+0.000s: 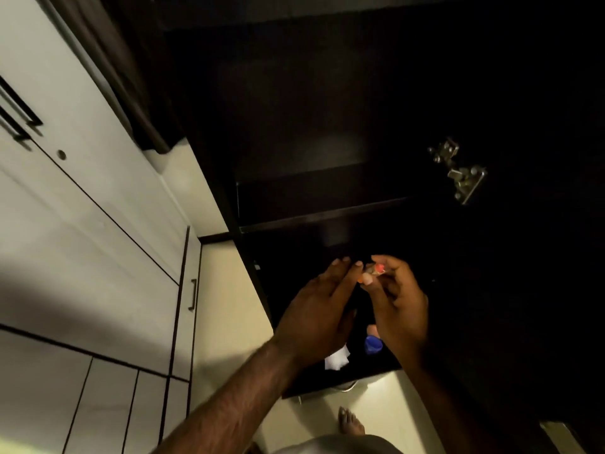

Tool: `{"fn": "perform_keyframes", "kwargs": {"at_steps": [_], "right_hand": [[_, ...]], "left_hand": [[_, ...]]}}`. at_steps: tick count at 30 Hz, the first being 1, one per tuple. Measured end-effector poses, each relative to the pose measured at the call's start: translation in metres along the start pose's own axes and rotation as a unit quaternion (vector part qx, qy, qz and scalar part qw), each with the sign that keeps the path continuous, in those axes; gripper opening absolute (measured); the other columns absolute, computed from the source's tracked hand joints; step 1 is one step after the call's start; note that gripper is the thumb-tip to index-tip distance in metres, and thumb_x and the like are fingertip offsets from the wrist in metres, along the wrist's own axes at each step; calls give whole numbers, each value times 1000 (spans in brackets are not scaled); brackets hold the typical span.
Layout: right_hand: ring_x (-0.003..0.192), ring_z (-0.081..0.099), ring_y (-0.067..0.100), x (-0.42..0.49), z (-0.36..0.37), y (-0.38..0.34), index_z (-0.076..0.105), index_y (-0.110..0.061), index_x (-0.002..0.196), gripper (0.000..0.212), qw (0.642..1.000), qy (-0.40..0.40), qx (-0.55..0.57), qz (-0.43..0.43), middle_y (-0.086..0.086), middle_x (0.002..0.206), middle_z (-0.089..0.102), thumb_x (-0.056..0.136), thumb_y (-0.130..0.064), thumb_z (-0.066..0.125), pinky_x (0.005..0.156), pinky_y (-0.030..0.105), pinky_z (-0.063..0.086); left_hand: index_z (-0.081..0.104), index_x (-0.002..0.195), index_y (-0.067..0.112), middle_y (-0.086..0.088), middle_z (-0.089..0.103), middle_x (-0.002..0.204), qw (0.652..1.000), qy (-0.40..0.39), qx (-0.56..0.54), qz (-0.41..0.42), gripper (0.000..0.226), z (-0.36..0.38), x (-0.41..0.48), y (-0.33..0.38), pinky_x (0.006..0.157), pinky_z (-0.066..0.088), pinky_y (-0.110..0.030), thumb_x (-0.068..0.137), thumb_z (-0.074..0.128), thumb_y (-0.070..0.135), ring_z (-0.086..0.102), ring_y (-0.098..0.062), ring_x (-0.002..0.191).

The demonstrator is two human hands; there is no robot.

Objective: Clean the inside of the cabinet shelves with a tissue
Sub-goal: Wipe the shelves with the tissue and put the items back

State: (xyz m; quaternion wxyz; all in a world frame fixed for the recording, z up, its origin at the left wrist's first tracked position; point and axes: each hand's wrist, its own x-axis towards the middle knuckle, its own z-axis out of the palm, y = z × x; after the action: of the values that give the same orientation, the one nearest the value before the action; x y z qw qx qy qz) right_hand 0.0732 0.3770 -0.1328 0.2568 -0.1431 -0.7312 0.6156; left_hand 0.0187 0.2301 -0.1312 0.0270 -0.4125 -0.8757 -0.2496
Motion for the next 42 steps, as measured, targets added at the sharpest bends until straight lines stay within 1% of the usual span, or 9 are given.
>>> {"fn": "perform_keyframes", "kwargs": {"at_steps": [3,7,13,20,22,32,34,38,42], "right_hand": [[105,68,7,20,10,-37,63,-26,118,29,998,-4,14,-57,-7,109,71,93,-13,66,89,21,53],[103,68,9,56,24,-73,64,-23,117,28,993,-1,7,-116,-5,108,70,92,-9,66,88,23,53],[91,69,-2,116,41,-91,69,-18,117,25,980,-9,-100,-172,-8,99,73,92,-24,68,81,22,57],[87,69,0,144,56,-86,66,-21,125,34,969,-41,-184,-162,-7,97,74,92,-28,68,77,10,53],[87,69,2,144,56,-84,66,-20,125,34,966,-47,-195,-164,-6,98,75,92,-29,68,77,13,54],[81,70,5,143,59,-73,69,-23,113,23,961,-39,-206,-181,-6,92,73,92,-33,66,72,35,61],[81,70,5,142,57,-73,71,-22,109,22,959,-37,-211,-184,-5,91,73,92,-35,66,72,35,60],[90,69,1,140,55,-74,68,-24,121,35,955,-48,-230,-183,-7,100,73,88,-34,72,80,23,59],[97,68,5,136,49,-70,64,-19,127,48,964,-49,-220,-144,-2,110,71,82,-29,78,87,29,58]], "left_hand": [[20,157,19,-6,26,162,998,56,30,17,75,-31,18,4,117,22,-28,94,57,30,21,-19,150],[23,156,11,-10,29,161,992,109,66,22,73,-61,47,-1,118,28,-34,92,56,27,22,-22,151],[24,155,10,-13,21,163,981,102,162,-26,75,-86,83,-18,120,21,-41,90,55,32,16,-27,152],[13,157,16,-11,8,166,980,38,177,-88,83,-84,95,-35,124,12,-43,93,49,54,2,-26,153],[14,157,16,-12,9,166,973,33,206,-96,83,-78,93,-38,123,11,-45,93,48,56,2,-27,153],[36,151,15,-12,35,158,960,72,253,-95,84,-67,92,-41,118,26,-52,83,61,59,24,-35,149],[38,150,15,-12,38,156,959,79,255,-94,83,-65,92,-42,117,27,-52,83,61,58,29,-36,146],[39,149,15,-12,38,156,959,86,256,-89,82,-65,92,-42,117,29,-52,82,62,57,35,-36,143],[40,149,15,-13,39,155,959,91,255,-84,79,-64,90,-44,116,30,-52,83,62,52,36,-36,143]]}}
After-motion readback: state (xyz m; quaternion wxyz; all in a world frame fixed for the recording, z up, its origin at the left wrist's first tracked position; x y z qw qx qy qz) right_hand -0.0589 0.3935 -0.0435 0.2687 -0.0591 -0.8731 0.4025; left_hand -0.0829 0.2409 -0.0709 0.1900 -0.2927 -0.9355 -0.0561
